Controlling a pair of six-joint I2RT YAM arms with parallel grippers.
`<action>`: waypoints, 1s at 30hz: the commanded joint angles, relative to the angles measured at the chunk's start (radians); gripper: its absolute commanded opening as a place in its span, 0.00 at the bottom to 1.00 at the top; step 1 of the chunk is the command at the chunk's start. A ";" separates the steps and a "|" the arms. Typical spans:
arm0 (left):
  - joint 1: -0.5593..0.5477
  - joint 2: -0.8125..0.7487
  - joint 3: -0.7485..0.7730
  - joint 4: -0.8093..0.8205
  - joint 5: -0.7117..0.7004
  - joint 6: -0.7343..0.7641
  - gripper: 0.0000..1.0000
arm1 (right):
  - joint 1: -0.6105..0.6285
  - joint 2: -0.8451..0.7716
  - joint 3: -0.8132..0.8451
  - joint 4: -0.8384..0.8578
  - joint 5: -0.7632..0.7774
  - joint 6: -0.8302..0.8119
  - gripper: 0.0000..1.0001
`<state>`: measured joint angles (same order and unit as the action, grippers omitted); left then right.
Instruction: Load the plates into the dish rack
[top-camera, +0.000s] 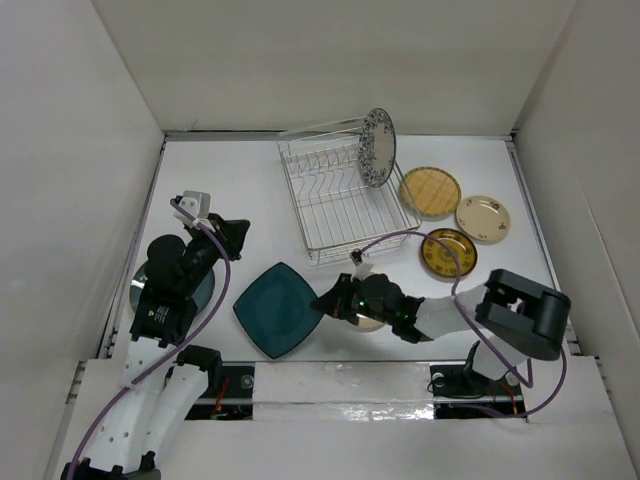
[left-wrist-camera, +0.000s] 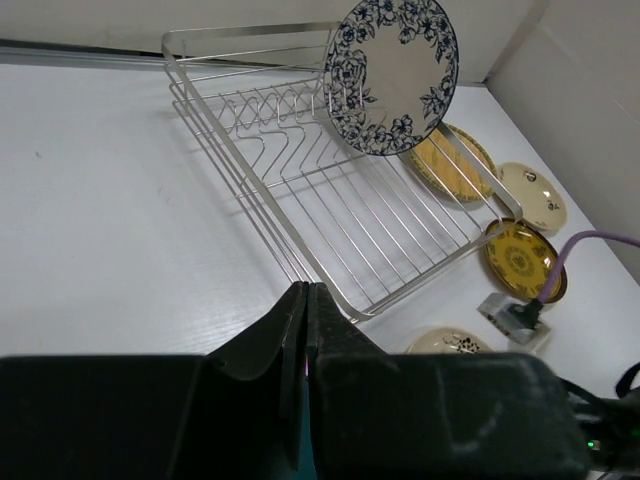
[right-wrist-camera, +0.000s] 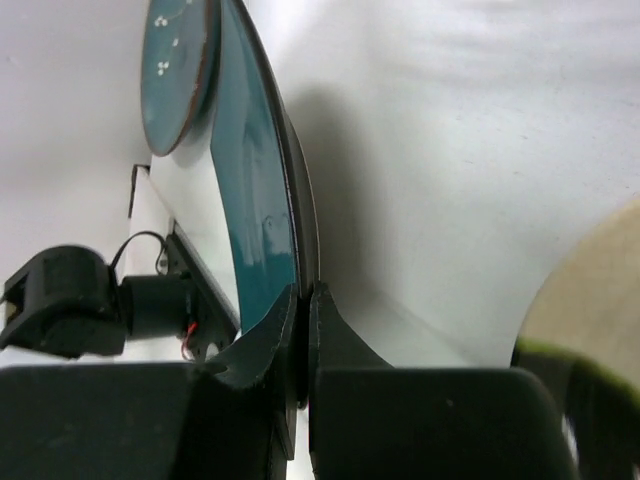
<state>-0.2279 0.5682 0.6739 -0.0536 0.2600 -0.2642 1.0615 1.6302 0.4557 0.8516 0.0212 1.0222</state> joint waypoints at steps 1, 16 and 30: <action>-0.004 -0.008 0.006 0.032 -0.013 -0.001 0.00 | 0.014 -0.194 0.026 0.037 0.046 -0.054 0.00; -0.004 -0.062 0.003 0.035 -0.015 -0.006 0.01 | -0.316 -0.598 0.414 -0.439 0.197 -0.436 0.00; -0.004 -0.094 0.003 0.047 0.048 -0.013 0.04 | -0.609 -0.124 1.046 -0.618 0.345 -0.905 0.00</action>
<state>-0.2279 0.4828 0.6739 -0.0502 0.2810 -0.2710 0.4469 1.4998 1.3468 0.1287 0.3347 0.2481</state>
